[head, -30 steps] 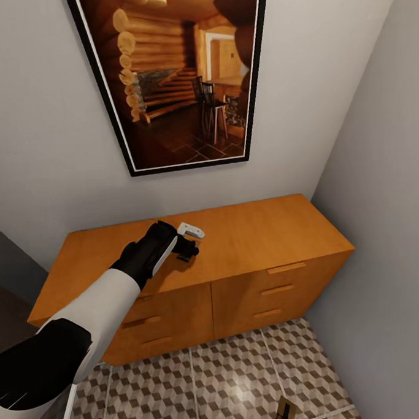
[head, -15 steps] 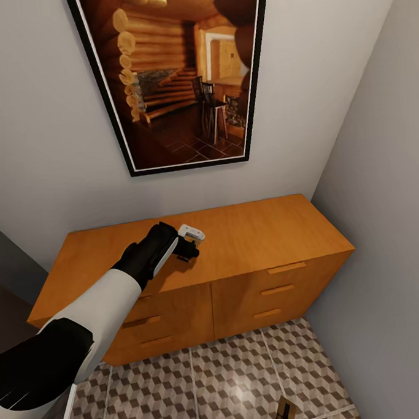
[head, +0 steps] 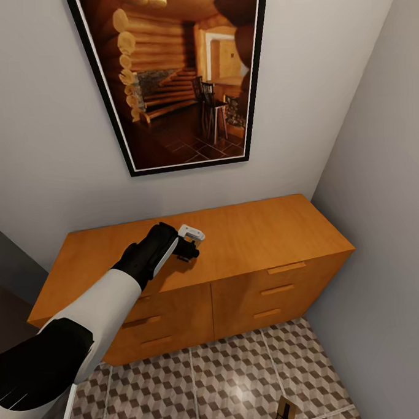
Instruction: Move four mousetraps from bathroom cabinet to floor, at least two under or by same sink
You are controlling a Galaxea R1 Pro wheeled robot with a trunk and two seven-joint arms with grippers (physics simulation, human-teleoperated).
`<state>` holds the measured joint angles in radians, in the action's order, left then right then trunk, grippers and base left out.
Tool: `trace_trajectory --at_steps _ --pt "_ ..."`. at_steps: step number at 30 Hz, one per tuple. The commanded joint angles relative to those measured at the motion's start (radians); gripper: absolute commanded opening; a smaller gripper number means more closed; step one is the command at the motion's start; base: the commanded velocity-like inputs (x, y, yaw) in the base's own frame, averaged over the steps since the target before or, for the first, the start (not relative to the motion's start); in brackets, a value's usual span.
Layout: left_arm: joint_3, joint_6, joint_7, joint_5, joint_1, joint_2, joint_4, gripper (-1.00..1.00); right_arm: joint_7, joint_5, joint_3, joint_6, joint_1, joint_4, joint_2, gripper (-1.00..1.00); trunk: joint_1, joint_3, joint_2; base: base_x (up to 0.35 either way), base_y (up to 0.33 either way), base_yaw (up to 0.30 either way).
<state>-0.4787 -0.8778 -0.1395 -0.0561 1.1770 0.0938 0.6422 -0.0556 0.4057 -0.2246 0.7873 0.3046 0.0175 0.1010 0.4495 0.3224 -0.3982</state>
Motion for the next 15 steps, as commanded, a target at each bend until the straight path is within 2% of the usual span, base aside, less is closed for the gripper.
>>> trace_trajectory --at_steps 1,15 --pt "-0.003 -0.004 0.001 -0.005 0.001 -0.001 0.001 1.00 -0.006 0.004 -0.009 0.003 0.001 -0.001 0.000 -1.00 0.001 0.002 -0.002 0.000 0.000 0.000" --pt "-0.003 -0.004 0.001 -0.005 0.001 -0.001 -0.008 1.00 -0.006 0.004 -0.009 0.003 0.001 -0.001 0.000 -1.00 0.001 0.002 -0.002 0.000 0.000 0.000"
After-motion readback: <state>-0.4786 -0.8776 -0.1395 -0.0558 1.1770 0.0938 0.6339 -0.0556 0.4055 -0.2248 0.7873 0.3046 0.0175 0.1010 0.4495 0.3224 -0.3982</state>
